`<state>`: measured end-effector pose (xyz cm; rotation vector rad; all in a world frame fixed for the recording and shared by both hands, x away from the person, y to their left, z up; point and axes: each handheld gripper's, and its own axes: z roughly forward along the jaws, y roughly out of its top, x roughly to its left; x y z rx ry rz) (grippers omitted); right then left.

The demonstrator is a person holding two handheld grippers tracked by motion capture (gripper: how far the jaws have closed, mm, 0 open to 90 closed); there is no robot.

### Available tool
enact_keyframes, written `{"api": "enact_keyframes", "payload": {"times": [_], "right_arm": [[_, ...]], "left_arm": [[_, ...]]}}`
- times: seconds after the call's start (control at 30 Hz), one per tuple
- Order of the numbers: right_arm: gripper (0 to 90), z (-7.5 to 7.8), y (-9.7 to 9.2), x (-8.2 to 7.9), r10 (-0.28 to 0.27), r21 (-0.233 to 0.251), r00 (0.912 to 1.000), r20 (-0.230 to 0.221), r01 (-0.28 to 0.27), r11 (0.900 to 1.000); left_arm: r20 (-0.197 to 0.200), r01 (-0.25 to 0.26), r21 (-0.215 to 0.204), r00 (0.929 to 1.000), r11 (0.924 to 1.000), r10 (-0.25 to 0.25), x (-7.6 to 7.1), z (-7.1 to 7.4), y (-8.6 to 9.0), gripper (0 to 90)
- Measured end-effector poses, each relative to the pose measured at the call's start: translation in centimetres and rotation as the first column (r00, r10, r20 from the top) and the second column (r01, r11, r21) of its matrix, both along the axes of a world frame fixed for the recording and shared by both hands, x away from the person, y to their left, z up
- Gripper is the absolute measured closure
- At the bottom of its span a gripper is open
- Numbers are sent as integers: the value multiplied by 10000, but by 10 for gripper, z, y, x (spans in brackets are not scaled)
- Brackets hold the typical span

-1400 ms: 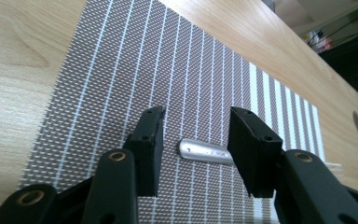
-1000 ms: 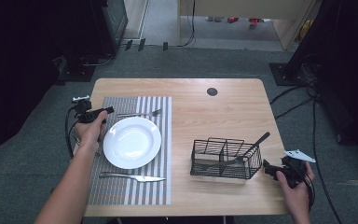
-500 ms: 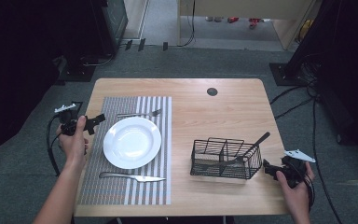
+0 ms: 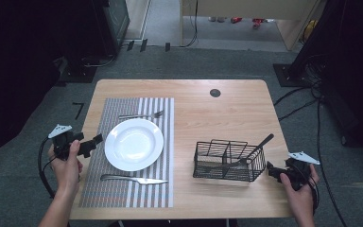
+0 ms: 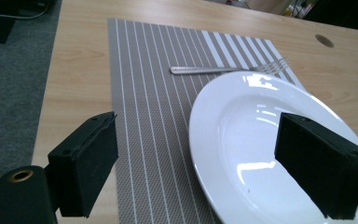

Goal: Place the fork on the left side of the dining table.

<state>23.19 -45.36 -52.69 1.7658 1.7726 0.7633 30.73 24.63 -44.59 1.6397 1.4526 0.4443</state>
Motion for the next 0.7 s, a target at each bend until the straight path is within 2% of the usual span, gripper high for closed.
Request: {"api": "enact_keyframes", "payload": {"times": [0.23, 0.33, 0.5, 0.6, 0.7], "right_arm": [[0, 0, 0, 0, 0, -2, 10000, 1, 0, 10000], [0, 0, 0, 0, -5, -3, 10000, -16, 5, 10000], [0, 0, 0, 0, -2, -6, 10000, -18, 2, 10000], [0, 0, 0, 0, -5, -7, 10000, -18, 5, 10000], [0, 0, 0, 0, -6, -7, 10000, -19, 6, 10000]], "left_arm": [[-92, -22, 314, 10000, 9995, 24, -22, -12, 7, 136], [-278, -50, 249, 9996, 9997, 57, -31, -19, 11, 136], [-323, -68, 577, 9994, 9983, 87, -46, -28, 16, 136], [-383, -33, 574, 9993, 9983, 55, -53, -33, 19, 136], [-505, 61, 745, 9987, 9972, -23, -59, -40, 20, 137]]}}
